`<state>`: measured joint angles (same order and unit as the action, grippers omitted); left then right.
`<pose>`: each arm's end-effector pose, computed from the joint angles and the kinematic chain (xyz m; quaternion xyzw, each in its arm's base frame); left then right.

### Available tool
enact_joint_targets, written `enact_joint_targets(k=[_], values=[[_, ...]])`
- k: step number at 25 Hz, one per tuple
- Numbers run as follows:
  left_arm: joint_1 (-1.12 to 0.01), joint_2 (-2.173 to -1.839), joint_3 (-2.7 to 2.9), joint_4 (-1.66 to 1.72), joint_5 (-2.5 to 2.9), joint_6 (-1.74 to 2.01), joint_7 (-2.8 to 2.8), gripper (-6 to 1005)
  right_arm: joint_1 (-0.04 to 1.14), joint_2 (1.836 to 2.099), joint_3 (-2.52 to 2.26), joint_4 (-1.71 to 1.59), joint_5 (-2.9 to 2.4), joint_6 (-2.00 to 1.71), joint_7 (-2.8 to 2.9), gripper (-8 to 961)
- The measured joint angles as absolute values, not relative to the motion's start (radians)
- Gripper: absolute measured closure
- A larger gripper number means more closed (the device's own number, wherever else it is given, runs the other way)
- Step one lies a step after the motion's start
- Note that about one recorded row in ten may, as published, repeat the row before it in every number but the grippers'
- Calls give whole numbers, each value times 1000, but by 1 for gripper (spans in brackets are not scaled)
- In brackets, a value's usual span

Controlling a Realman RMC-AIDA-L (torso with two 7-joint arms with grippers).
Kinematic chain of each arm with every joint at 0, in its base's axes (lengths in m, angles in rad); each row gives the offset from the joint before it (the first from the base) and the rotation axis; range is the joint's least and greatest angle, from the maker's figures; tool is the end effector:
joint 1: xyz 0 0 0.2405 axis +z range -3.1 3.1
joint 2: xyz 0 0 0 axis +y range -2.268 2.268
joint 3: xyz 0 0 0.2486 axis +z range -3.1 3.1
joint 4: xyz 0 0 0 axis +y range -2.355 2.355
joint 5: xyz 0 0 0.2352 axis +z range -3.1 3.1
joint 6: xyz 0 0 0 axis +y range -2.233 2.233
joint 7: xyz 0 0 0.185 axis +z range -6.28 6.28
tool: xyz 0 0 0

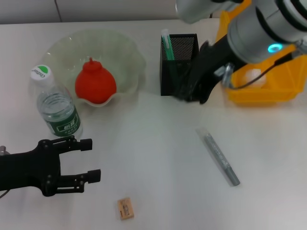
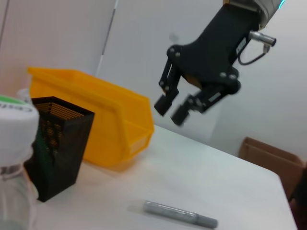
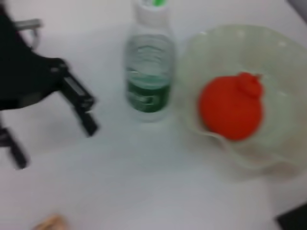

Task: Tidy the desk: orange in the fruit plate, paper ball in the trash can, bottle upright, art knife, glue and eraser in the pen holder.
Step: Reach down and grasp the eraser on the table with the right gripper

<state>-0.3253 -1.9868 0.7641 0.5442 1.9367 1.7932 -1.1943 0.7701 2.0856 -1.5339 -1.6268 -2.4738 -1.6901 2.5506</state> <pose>-0.3076 0.2653 -0.0173 -0.9371 -0.2117 -0.2707 0.0617 0.0439 0.3560 -0.0388 -0.9751 0.1049 -0.1442 0.1316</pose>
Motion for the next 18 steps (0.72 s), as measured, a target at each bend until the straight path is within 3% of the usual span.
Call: enact_joint_targets(k=[2,10,18], values=[[-328,-1969,764,548,1943,1824,-1202,155,778,2084,-1557,-1609,-2416,-1717,2549,776],[-321,-1946,761,557,1950,1863,-1205,155,793,2089,-1777,-1565,-2390,-1690,2556,459],[-324,-1942,761,558,1997,1881,-1206,155,855,2092,-1985,-1413,-2298,-1547,2464,315]])
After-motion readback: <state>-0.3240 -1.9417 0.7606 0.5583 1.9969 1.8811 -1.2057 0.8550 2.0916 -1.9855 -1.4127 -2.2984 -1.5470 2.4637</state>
